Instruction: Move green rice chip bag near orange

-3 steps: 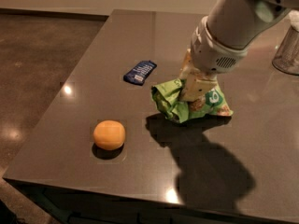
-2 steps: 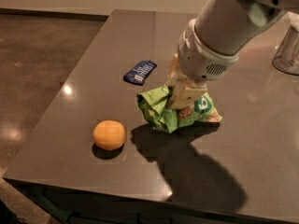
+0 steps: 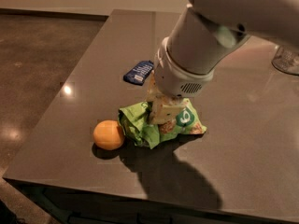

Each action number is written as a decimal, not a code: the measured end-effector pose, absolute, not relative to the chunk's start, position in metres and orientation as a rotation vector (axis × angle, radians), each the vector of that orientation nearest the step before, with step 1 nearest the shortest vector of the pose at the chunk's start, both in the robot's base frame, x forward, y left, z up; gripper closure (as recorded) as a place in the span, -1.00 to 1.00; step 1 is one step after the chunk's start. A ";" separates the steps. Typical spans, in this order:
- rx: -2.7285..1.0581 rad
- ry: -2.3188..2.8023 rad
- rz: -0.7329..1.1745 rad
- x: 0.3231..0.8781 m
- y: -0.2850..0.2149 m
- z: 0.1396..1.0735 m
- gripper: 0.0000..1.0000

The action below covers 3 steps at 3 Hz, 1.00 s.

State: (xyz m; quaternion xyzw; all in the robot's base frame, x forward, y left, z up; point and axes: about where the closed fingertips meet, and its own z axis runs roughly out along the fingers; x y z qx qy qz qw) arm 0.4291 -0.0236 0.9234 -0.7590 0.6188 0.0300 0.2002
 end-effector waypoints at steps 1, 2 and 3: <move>-2.100 1.774 0.062 0.435 -0.026 0.913 0.62; -2.077 1.797 0.058 0.439 -0.028 0.906 0.17; -2.077 1.793 0.052 0.438 -0.027 0.909 -0.31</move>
Offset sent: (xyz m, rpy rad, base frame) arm 0.0179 -0.0078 -0.0297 -0.0074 0.0138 -0.0910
